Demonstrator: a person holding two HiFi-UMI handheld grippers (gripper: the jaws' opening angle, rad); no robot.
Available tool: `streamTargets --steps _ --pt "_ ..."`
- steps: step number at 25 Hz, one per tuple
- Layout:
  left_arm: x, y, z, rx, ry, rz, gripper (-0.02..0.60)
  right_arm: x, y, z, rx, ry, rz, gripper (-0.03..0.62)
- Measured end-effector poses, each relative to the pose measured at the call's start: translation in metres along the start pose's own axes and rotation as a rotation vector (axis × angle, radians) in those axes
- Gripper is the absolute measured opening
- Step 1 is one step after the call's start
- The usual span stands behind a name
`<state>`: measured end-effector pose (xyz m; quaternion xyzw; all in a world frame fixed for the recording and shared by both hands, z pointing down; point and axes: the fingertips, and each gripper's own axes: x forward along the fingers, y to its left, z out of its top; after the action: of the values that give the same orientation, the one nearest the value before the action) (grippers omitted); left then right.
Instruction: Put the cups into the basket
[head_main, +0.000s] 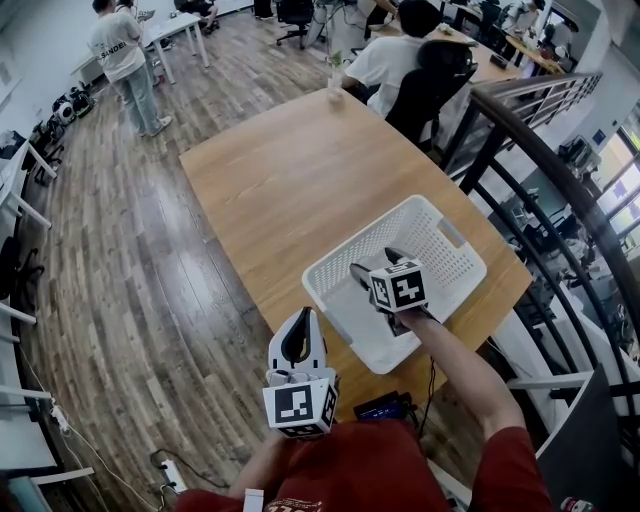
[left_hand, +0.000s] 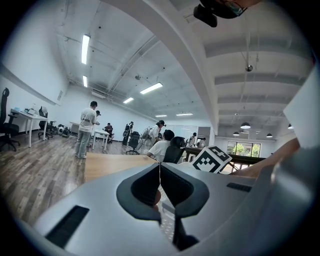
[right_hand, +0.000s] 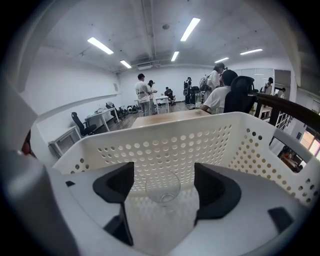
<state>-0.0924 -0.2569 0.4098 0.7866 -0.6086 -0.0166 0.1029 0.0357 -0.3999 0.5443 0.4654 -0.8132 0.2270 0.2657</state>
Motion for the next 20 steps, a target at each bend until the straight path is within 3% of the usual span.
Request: streamTargets --steps 14,20 --pt "0.001 -0.001 0.001 0.008 0.001 0.001 0.008 -0.046 0.022 0.041 0.042 -0.196 0.043 0.354" --pt "0.002 -0.003 0.004 0.015 -0.001 -0.003 0.008 -0.07 0.03 0.054 -0.01 -0.281 0.032 0.354"
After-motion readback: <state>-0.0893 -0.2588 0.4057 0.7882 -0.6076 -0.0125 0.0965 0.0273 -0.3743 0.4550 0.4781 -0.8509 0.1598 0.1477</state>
